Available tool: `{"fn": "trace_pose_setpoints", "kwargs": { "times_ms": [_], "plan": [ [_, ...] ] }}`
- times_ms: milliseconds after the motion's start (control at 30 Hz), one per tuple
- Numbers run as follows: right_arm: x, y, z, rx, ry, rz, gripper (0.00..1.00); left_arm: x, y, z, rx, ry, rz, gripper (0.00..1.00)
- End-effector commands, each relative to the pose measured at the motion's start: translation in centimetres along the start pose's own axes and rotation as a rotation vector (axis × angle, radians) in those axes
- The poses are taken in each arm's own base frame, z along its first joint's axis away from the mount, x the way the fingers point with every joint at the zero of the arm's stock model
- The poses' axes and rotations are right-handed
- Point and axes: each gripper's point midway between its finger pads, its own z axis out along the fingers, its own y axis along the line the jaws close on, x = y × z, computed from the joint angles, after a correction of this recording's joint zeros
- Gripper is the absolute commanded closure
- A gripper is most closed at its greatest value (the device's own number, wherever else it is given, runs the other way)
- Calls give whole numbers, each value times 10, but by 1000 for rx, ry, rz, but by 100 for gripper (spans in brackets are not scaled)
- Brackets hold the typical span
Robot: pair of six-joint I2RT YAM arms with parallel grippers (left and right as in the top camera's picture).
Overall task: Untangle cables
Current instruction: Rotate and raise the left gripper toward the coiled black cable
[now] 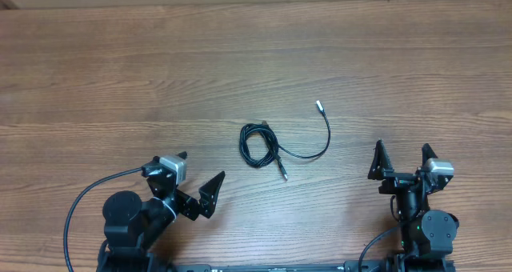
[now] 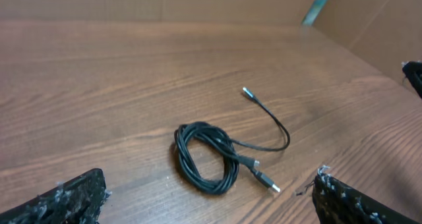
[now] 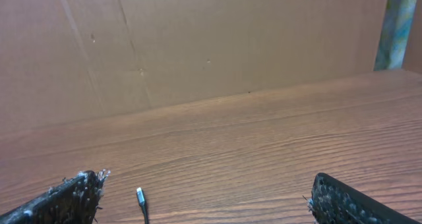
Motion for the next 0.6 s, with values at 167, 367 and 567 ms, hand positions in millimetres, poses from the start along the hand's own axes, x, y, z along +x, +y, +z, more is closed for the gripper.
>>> {"fn": "trace_pose_setpoints", "kwargs": {
  "times_ms": [167, 367, 567],
  "plan": [
    [2, -1, 0, 4, -3, 4, 0, -8, -6, -3, 19, -6, 19, 0],
    [2, -1, 0, 4, -3, 4, 0, 7, -8, -4, 28, 51, -15, 1],
    [2, -1, 0, 4, -3, 4, 0, 24, -6, -5, 20, 117, -56, 0]
  ]
}}
